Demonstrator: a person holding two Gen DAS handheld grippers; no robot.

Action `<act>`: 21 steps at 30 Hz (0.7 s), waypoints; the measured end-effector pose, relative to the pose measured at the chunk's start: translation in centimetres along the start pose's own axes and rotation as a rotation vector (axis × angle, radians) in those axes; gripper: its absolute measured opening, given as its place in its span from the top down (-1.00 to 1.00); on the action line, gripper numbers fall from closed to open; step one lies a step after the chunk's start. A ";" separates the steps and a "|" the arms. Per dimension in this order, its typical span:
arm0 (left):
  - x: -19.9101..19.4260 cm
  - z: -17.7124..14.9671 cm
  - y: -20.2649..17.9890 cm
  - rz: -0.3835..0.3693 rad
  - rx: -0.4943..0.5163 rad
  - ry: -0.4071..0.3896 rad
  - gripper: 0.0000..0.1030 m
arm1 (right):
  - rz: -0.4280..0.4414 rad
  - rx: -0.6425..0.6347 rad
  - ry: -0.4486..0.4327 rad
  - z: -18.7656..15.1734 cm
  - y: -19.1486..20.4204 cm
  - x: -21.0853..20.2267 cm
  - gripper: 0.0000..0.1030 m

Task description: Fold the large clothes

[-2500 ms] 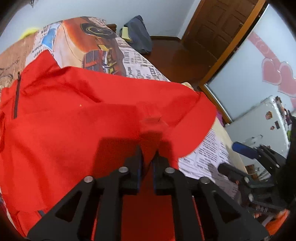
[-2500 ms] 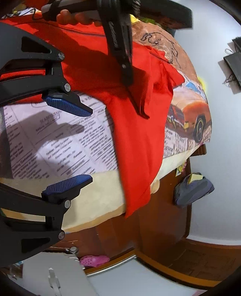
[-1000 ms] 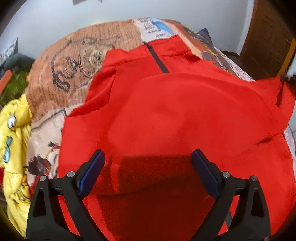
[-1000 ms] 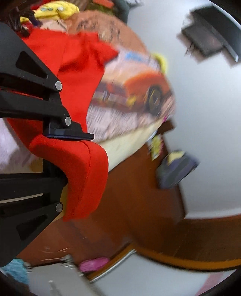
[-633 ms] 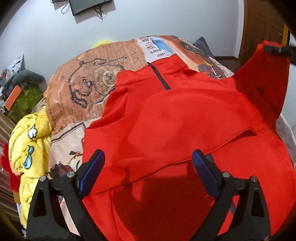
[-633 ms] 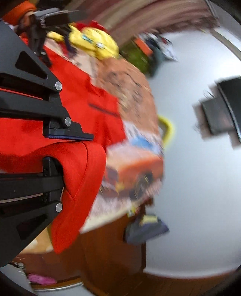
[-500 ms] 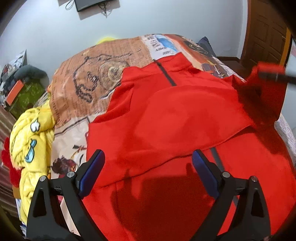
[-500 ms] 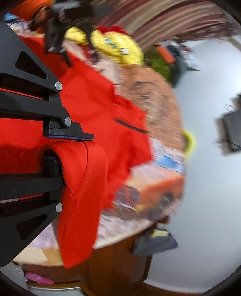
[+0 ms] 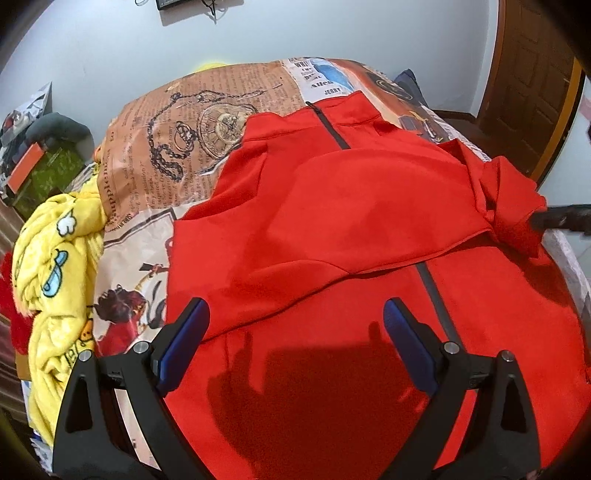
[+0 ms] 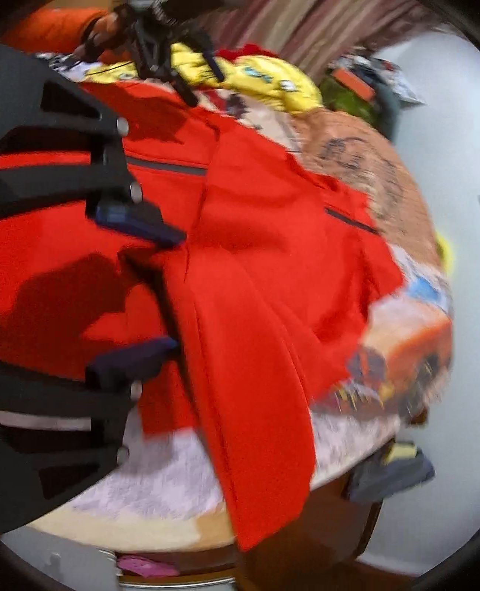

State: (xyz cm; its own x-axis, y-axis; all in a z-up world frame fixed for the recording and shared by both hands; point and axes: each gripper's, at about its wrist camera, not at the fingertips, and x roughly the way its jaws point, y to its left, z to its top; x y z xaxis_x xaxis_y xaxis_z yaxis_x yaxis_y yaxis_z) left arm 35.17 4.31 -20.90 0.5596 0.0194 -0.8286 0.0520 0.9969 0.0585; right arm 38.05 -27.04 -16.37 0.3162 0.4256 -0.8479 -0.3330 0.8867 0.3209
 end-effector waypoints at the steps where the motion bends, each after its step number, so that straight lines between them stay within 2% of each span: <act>1: 0.1 0.0 -0.1 -0.004 -0.004 0.000 -0.86 | -0.002 0.020 -0.028 0.1 -0.9 -1.0 -0.13; 3: 0.2 0.1 -0.3 -0.016 -0.015 0.001 -0.86 | -0.005 0.083 -0.075 0.4 -2.9 -2.6 -0.27; 6: 0.5 0.2 -0.6 -0.031 -0.027 0.004 -0.86 | -0.028 0.237 -0.128 1.0 -7.1 -3.7 -0.31; 9: 0.7 0.3 -0.8 -0.036 -0.032 0.005 -0.86 | -0.037 0.363 -0.122 1.6 -10.5 -2.8 -0.31; 13: 0.9 0.3 -0.7 -0.035 -0.033 0.010 -0.86 | -0.033 0.571 -0.075 1.5 -15.0 0.6 -0.31; 19: 1.2 -0.1 0.4 -0.013 -0.044 0.020 -0.86 | -0.028 0.631 -0.095 2.4 -16.9 3.7 -0.31; 20: 1.2 -0.1 0.6 -0.008 -0.046 0.020 -0.86 | -0.034 0.633 -0.110 2.8 -17.0 4.2 -0.24; 21: 1.2 -0.2 0.8 -0.002 -0.048 0.019 -0.86 | -0.043 0.629 -0.121 3.0 -17.1 4.3 0.00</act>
State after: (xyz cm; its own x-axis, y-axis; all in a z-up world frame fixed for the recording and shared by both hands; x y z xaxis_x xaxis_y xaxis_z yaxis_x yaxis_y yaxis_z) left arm 35.65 5.11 -21.95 0.5436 0.0184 -0.8391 0.0132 0.9995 0.0304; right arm 47.75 -39.80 -24.22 0.4277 0.3719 -0.8239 0.2553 0.8246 0.5048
